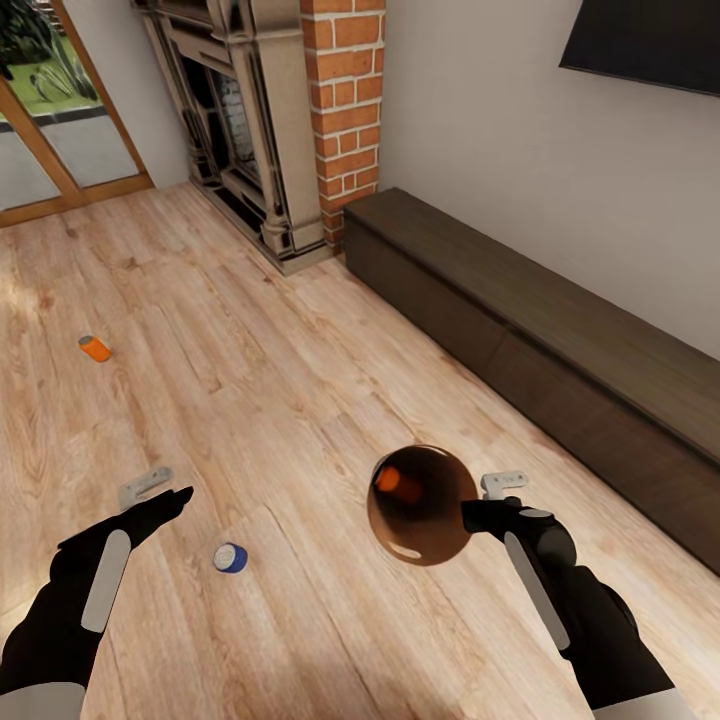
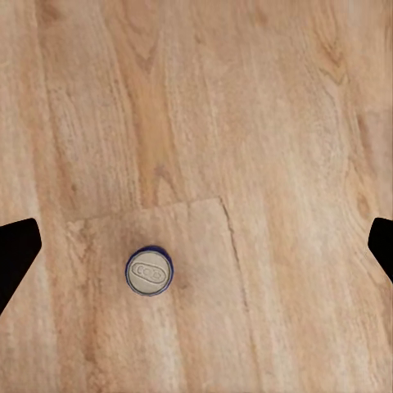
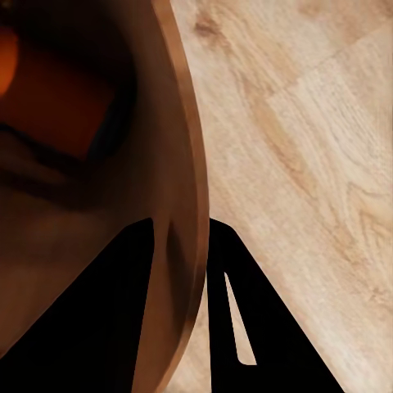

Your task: Put the three can of soda from the living room inside the tash can in the kitchen.

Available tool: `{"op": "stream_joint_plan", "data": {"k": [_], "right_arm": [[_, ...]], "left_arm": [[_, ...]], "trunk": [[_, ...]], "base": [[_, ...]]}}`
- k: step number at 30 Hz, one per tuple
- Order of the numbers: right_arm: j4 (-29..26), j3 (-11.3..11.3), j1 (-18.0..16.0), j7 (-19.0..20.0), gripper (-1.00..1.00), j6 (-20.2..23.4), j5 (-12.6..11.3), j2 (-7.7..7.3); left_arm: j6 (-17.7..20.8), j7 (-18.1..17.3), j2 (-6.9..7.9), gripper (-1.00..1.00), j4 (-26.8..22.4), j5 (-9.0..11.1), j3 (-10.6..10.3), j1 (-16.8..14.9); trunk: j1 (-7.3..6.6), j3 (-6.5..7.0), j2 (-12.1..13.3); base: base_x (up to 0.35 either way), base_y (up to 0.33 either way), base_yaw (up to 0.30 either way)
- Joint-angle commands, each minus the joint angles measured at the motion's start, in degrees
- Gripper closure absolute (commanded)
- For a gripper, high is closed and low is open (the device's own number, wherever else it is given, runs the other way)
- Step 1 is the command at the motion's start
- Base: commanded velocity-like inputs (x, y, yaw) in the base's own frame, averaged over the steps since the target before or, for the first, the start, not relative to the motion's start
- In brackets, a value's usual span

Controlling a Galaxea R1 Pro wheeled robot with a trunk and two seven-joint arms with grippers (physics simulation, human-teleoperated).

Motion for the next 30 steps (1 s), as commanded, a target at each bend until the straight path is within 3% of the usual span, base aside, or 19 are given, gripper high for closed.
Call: {"op": "stream_joint_plan", "data": {"k": [1,9,30], "right_arm": [[0.0,0.1,0.0,0.1,1.00,-0.1,-0.5,0.00],[0.0,0.2,0.0,0.1,1.00,-0.2,-0.5,-0.01],[-0.1,0.0,0.0,0.1,1.00,-0.1,-0.4,-0.06]], "left_arm": [[0.0,0.0,0.00,-1.00,0.0,0.0,0.0,0.0],[0.0,0.1,-0.01,-1.00,0.0,0.0,0.1,0.0],[0.0,0.2,-0.01,-1.00,0.0,0.3,0.4,-0.1]], "trunk": [[0.00,0.01,0.0],[0.00,0.01,0.0],[4.61,-4.03,-8.4]], "base": [[0.023,0.000,0.000],[0.007,0.000,0.000],[0.000,0.000,0.016]]}}
